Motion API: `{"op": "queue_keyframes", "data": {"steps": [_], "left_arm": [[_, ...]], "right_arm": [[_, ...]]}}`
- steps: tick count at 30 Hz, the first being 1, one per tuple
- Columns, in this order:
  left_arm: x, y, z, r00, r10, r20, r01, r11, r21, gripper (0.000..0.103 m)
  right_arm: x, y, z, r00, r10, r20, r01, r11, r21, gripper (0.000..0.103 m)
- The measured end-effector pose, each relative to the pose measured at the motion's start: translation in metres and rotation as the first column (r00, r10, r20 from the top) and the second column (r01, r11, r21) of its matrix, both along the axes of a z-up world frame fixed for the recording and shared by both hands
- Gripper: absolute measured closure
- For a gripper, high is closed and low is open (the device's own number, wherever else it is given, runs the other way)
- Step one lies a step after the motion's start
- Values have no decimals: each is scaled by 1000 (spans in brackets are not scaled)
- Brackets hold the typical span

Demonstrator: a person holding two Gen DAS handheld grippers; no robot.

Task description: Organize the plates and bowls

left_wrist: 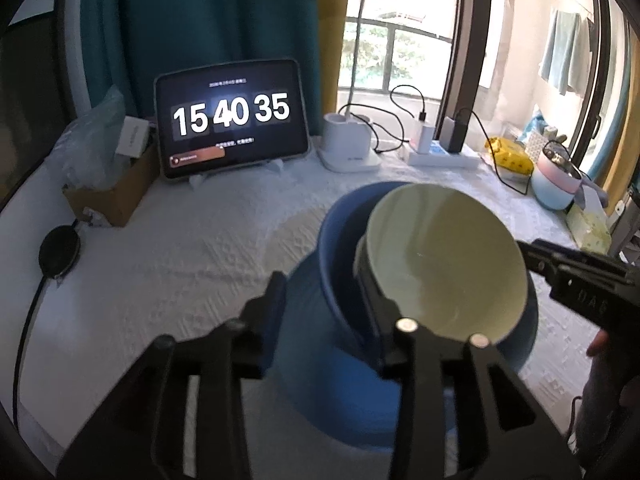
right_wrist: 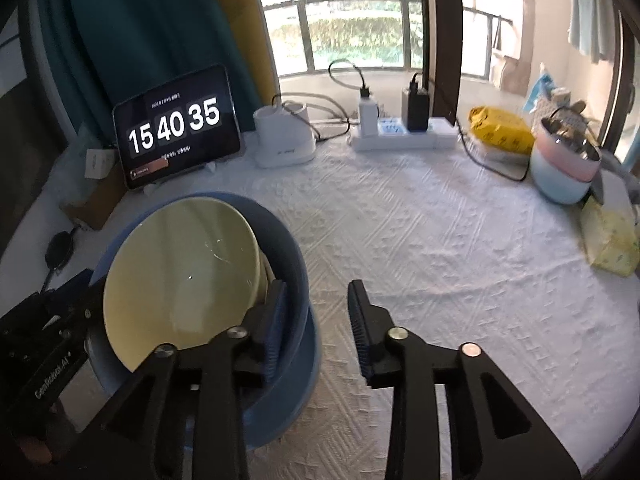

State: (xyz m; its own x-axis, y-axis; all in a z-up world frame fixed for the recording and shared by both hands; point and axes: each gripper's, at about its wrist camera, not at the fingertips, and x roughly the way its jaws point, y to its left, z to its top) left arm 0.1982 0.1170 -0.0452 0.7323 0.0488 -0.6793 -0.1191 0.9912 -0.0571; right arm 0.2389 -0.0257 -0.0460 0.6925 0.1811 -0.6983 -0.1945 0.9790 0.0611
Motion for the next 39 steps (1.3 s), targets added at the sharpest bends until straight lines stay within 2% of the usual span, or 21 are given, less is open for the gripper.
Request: {"op": "queue_keyframes", "data": {"steps": [3, 16, 20, 25, 27, 30, 39], "left_arm": [[-9, 0, 3, 1000, 4, 11, -4, 1000, -4, 59], [-53, -13, 24, 996, -10, 89, 10, 1000, 0, 54], [-66, -19, 30, 994, -19, 110, 20, 1000, -7, 40], [-81, -26, 38, 990, -33, 137, 36, 999, -18, 32], [-85, -29, 40, 989, -40, 145, 43, 999, -14, 23], [-94, -34, 45, 986, -48, 162, 50, 999, -9, 16], [-121, -46, 63, 970, -84, 228, 90, 996, -17, 12]], "right_arm": [[-7, -2, 5, 1000, -3, 17, 3, 1000, -3, 63], [-50, -11, 22, 997, -13, 78, 14, 1000, -19, 63], [-65, -18, 28, 995, -24, 100, 26, 1000, -18, 63], [-84, -26, 38, 991, -36, 132, 38, 999, -14, 63], [-93, -30, 42, 988, -41, 148, 44, 999, -12, 63], [-104, -34, 47, 985, -48, 168, 50, 999, -9, 63], [-142, -47, 66, 968, -70, 241, 76, 997, -15, 62]]}}
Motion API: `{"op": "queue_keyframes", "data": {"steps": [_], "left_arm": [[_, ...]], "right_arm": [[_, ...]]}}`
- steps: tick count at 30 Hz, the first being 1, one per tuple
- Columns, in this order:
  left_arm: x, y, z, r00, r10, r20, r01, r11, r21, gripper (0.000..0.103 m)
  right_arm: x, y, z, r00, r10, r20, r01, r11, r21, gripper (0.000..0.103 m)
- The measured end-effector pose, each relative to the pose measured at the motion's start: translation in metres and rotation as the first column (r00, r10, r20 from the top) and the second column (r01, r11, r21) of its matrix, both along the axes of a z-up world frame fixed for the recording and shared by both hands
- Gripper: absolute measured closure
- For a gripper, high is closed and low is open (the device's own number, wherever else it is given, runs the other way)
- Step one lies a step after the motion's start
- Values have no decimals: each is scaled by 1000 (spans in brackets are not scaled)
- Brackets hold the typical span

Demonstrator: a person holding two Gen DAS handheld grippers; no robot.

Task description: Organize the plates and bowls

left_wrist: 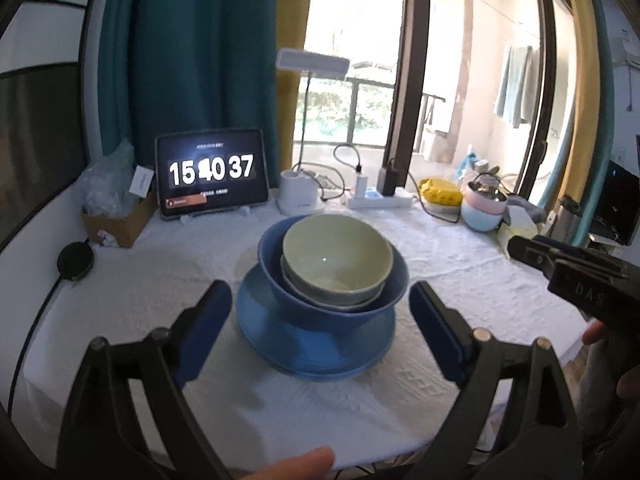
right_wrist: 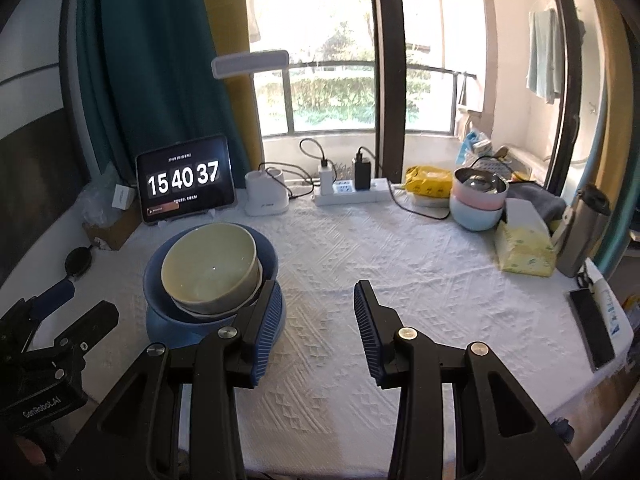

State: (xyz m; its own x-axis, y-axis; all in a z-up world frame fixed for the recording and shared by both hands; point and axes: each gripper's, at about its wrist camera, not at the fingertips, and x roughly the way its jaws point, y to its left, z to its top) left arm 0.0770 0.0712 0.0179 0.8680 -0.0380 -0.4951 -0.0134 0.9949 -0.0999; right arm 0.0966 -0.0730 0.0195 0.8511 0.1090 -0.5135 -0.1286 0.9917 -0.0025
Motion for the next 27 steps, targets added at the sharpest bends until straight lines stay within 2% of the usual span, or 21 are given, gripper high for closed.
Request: {"op": "queue_keyframes", "data": {"steps": [4, 11, 16, 27], "left_arm": [[-15, -7, 11, 998, -2, 60, 0, 999, 34, 11], [-39, -15, 27, 988, -25, 155, 18, 999, 48, 11], [-53, -18, 34, 979, -26, 201, 13, 998, 65, 7], [-76, -26, 53, 958, -50, 283, 37, 998, 52, 7]], "right_arm": [[-16, -6, 7, 999, -16, 33, 16, 1000, -4, 62], [-43, -16, 16, 995, -37, 88, 40, 999, -27, 61], [-66, -23, 27, 988, -55, 147, 60, 998, -25, 54], [-98, -31, 44, 972, -66, 226, 74, 997, -27, 51]]}}
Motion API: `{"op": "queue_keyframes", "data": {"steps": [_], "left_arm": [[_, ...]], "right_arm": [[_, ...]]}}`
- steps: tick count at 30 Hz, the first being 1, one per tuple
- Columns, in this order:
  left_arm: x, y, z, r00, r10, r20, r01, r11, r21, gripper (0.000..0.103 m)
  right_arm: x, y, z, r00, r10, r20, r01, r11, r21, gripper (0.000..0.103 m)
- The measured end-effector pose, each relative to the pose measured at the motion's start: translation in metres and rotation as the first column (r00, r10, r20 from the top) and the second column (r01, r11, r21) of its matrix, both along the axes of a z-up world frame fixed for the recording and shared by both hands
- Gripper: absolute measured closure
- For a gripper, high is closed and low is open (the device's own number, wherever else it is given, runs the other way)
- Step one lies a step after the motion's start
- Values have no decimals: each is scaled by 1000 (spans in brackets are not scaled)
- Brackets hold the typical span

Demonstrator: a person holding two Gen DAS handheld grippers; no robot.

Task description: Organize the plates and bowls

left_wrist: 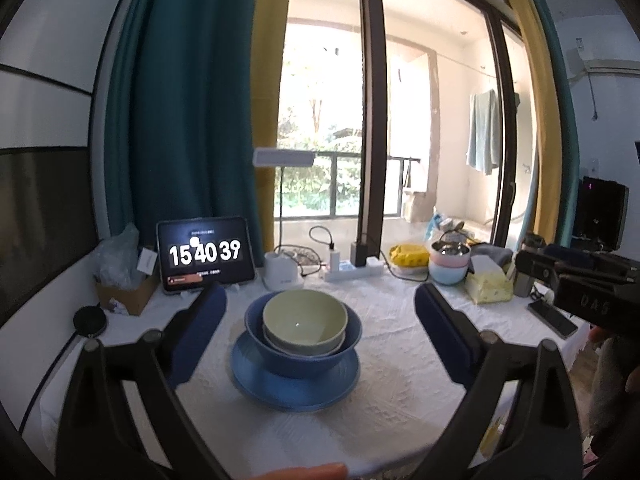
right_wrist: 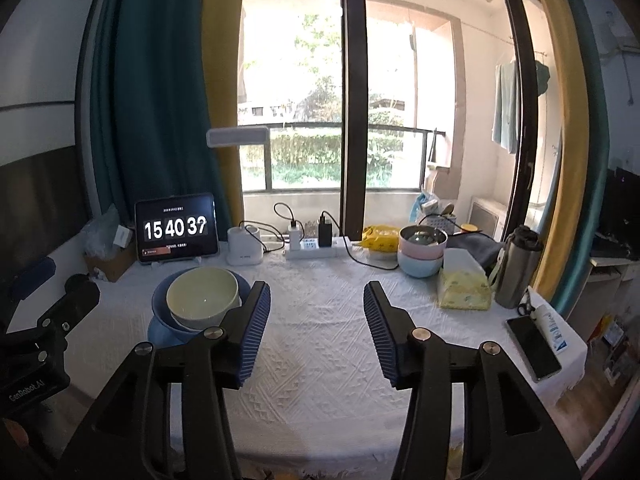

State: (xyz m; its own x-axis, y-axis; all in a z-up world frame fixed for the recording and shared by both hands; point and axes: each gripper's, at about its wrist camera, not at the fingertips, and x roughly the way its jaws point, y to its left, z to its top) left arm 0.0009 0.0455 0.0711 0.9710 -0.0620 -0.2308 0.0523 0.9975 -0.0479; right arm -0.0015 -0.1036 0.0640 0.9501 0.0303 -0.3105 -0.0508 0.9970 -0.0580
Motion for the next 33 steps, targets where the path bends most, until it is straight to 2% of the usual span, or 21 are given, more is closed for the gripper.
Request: {"op": "queue_keyframes", "data": {"steps": [9, 33], "left_arm": [[-5, -1, 7, 1000, -5, 26, 5, 1000, -4, 7], [-4, -3, 10, 1000, -13, 19, 13, 999, -31, 7]], "right_arm": [[-8, -5, 9, 999, -6, 44, 6, 1000, 9, 47], [-8, -3, 10, 999, 1, 39, -1, 1000, 10, 46]]}}
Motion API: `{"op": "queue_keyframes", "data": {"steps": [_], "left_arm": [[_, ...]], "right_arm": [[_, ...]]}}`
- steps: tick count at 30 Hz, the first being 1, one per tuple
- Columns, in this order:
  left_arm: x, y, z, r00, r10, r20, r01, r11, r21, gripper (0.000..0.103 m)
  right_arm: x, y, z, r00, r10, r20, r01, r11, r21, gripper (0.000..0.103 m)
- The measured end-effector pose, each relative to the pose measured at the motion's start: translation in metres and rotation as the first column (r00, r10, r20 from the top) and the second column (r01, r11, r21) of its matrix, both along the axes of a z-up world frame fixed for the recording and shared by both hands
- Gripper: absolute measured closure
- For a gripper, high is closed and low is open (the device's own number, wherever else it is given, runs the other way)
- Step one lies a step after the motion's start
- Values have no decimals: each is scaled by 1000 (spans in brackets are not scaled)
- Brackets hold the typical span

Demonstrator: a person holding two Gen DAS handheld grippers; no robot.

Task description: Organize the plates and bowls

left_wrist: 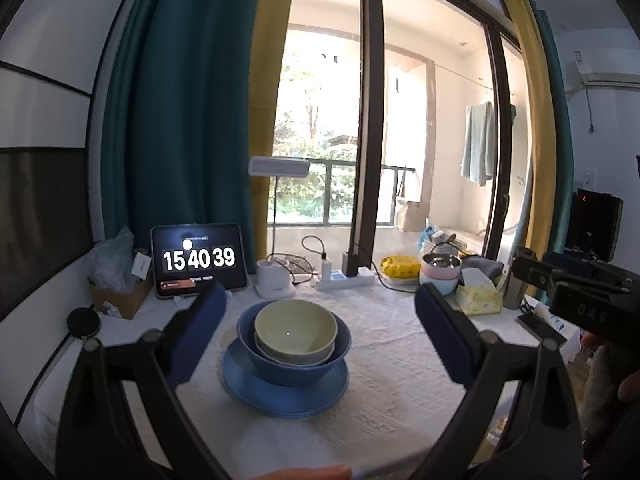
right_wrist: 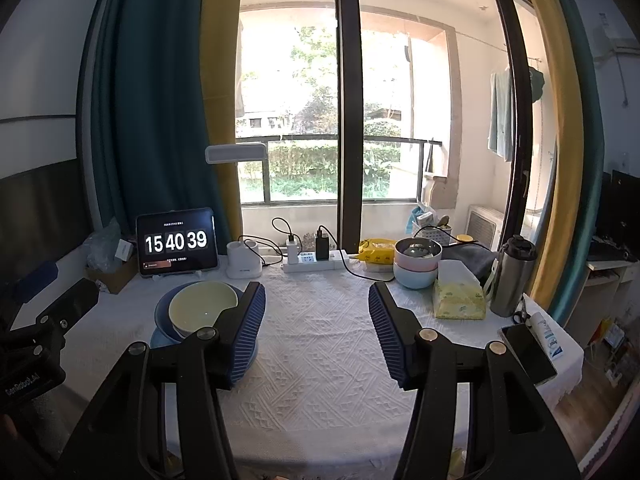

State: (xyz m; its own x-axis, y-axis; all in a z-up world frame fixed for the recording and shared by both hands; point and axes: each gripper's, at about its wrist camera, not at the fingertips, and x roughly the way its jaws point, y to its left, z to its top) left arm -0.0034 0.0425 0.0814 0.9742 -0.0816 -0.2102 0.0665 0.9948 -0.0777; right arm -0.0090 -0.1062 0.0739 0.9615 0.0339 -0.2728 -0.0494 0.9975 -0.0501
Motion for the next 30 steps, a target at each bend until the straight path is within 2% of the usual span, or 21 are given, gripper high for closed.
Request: {"op": "queue_keyframes", "data": {"steps": [30], "left_arm": [[-1, -3, -1, 1000, -4, -2, 4, 1000, 0, 7]], "right_arm": [[0, -2, 0, 1000, -1, -3, 1, 1000, 3, 46]]}}
